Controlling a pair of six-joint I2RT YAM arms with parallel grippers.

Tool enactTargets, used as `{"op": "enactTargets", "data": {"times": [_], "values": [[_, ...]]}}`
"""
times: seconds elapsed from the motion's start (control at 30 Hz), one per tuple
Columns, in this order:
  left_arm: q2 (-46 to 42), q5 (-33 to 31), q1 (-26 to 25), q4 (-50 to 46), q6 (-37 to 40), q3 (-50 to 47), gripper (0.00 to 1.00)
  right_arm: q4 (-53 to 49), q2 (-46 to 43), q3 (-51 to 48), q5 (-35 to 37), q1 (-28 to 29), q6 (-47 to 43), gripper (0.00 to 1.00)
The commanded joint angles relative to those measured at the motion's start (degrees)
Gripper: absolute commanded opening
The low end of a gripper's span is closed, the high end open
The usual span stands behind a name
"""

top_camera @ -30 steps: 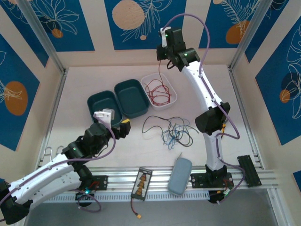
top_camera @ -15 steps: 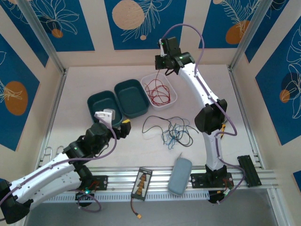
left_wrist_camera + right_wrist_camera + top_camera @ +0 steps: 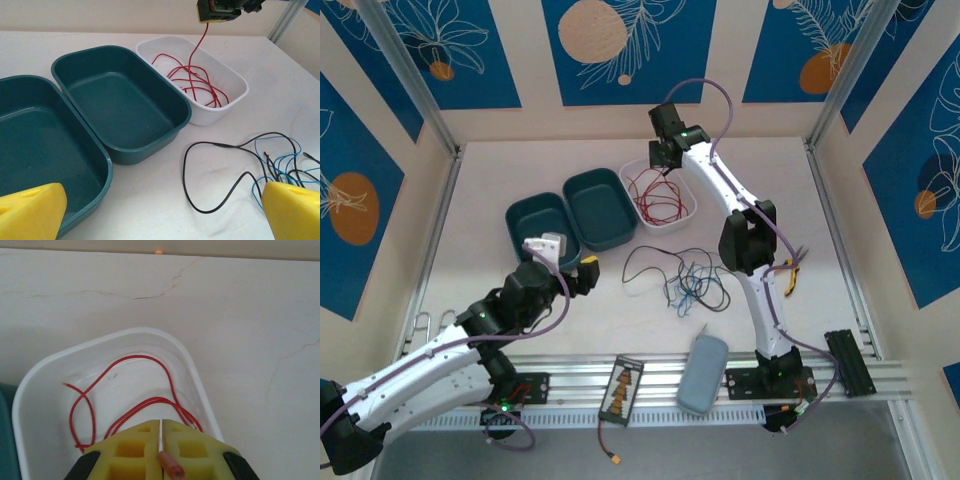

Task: Untangle the cables

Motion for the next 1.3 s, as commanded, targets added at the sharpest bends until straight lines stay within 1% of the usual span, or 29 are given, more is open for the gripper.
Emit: {"op": "enactTargets", "data": {"times": [0.0, 0.2, 0.57, 1.03, 1.2, 1.27], "values": [[0.1, 0.7, 0.7, 1.2, -0.5, -0.4, 1.00, -0.9, 1.0, -0.1, 3.2, 0.0, 0.8, 0.00], [0.4, 1.0, 0.8, 1.2, -0.6, -0.6, 1.00, 0.5, 2.4, -2.6, 3.8, 0.5, -2.5, 0.00], [1.6, 1.5, 0.8, 1.9, -0.4, -0.4, 1.00, 0.4, 7.1, -3.2, 5.3, 2.4, -9.8, 0.00], [2.9, 3.0, 0.8, 3.0, -0.3, -0.3, 1.00, -1.6, 12.1, -1.6, 3.2, 2.2, -10.2, 0.00], [3.5, 3.4, 0.8, 3.4, -0.3, -0.3, 1.00, -2.0, 12.6, -1.2, 2.8, 1.8, -10.3, 0.00], [3.7, 3.4, 0.8, 3.6, -0.4, -0.3, 1.00, -2.3, 12.5, -0.8, 2.7, 1.7, -10.2, 0.02]]}}
